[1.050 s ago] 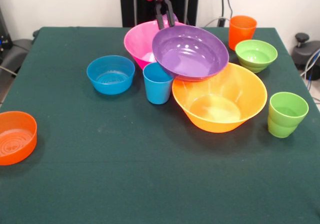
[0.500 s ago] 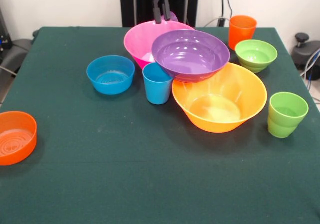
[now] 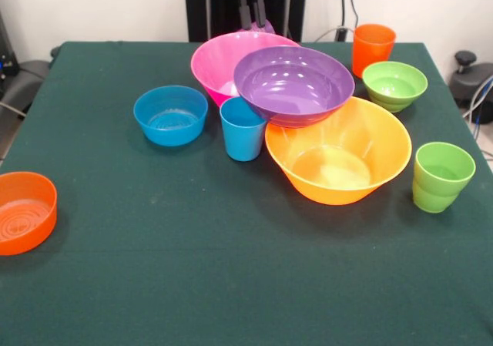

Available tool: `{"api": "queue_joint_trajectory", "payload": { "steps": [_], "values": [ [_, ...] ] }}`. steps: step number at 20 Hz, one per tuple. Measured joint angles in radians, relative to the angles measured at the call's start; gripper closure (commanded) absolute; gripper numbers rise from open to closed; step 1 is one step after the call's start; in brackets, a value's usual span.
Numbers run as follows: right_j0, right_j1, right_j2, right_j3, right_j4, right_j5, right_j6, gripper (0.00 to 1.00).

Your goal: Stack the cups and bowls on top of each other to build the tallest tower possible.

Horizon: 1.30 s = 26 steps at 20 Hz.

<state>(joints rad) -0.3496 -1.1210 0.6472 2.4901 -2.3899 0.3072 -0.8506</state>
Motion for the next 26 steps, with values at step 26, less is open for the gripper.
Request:
{"api": "queue_joint_trajectory", "payload": {
  "steps": [26],
  "values": [
    [0.147,0.032,-0.399,-0.299,-0.486,-0.460,0.021,0.00]
  ]
}}
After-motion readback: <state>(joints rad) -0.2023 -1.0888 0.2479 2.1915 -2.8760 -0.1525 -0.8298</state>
